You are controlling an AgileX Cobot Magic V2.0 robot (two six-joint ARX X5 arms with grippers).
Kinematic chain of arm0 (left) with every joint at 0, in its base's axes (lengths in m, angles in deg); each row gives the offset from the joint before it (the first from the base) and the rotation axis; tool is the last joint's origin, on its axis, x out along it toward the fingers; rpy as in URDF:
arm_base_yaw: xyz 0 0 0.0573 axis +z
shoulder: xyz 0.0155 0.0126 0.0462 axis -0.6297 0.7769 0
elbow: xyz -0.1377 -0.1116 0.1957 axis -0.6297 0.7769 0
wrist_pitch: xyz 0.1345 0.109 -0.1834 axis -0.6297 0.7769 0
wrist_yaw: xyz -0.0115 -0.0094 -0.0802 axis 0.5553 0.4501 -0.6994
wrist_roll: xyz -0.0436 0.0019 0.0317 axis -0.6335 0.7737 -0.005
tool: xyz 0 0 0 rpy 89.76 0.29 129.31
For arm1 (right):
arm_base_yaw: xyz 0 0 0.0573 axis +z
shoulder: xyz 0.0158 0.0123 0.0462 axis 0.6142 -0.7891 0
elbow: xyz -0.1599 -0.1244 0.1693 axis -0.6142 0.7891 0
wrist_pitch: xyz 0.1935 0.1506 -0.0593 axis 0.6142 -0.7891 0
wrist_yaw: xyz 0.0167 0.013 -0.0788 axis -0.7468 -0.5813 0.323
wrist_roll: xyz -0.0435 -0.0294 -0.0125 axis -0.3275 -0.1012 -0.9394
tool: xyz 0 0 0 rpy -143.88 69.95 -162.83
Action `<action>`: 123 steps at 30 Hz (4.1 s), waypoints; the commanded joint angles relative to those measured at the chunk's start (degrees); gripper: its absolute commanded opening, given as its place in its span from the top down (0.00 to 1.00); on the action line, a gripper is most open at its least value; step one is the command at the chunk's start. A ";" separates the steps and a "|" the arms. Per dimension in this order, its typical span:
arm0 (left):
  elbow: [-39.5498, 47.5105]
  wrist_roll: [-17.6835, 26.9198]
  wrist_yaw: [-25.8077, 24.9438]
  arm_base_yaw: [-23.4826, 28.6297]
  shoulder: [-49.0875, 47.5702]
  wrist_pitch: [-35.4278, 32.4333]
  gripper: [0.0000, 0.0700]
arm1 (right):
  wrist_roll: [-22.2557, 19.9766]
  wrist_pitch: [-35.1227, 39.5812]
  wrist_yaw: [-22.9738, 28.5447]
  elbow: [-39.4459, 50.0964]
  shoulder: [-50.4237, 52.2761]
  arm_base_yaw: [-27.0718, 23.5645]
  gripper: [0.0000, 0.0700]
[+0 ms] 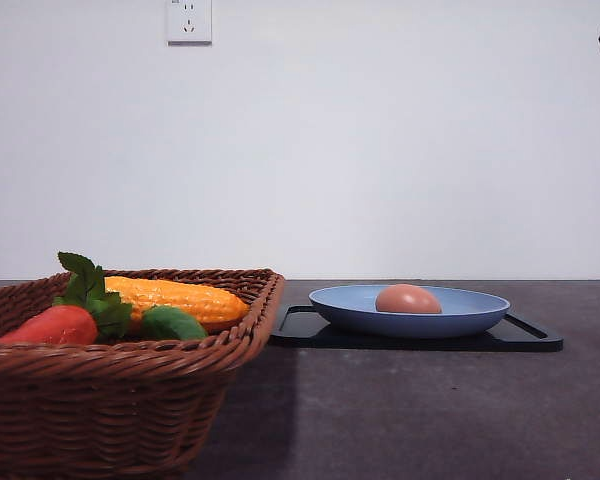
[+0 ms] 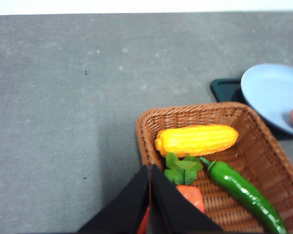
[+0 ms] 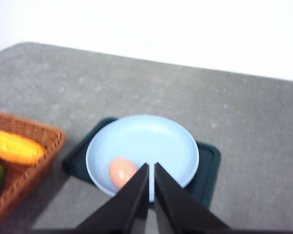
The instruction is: Transfer egg from basket to plate and serve
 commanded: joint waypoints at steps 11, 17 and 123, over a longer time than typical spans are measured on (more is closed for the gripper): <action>-0.85 -2.21 -0.14 -0.17 0.72 -1.46 1.00 | 1.19 5.48 0.21 -0.39 -0.12 0.31 1.00; -0.84 -2.21 -0.16 -0.17 0.70 -1.44 1.00 | 1.20 5.48 0.22 -0.39 -0.14 0.31 1.00; 35.53 4.43 -12.99 29.64 -27.89 -22.00 1.00 | -0.26 5.01 -17.35 26.53 24.99 -23.80 1.00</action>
